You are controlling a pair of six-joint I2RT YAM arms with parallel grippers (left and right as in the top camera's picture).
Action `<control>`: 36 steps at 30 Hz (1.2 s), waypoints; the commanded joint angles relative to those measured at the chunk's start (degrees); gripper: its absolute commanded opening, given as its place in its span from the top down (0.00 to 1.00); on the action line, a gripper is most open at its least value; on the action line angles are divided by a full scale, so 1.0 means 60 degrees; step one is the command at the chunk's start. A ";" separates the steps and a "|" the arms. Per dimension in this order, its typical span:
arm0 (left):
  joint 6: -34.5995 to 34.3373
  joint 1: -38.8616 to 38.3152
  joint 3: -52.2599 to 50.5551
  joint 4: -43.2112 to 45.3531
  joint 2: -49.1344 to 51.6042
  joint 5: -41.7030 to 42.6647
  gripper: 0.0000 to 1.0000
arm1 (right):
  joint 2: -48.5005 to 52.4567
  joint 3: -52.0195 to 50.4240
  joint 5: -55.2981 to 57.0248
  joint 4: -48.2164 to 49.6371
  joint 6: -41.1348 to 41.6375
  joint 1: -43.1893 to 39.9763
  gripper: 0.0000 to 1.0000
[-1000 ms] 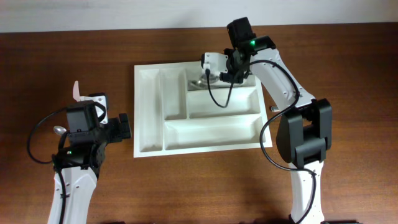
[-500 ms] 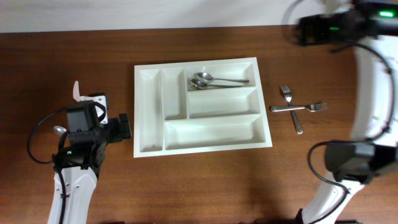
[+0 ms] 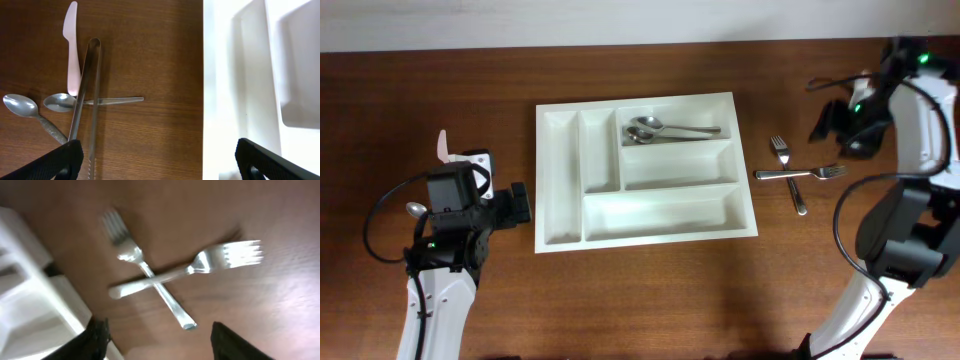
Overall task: Pack container
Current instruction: 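Move the right gripper back and grasp a fork from the pile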
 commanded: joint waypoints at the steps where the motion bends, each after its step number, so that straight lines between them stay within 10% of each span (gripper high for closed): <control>1: 0.0120 0.0033 0.0204 -0.0011 0.0058 -0.0069 0.01 | -0.0062 -0.0933 0.0335 0.0390 0.3013 0.0033 0.39; 10: 0.0120 0.0033 0.0204 -0.0011 0.0058 -0.0069 0.01 | -0.0029 -0.1665 0.0441 0.1468 0.5719 0.0117 0.52; 36: 0.0120 0.0033 0.0204 -0.0011 0.0058 -0.0069 0.01 | 0.1508 -0.1698 0.0641 0.1956 0.6972 0.0484 0.66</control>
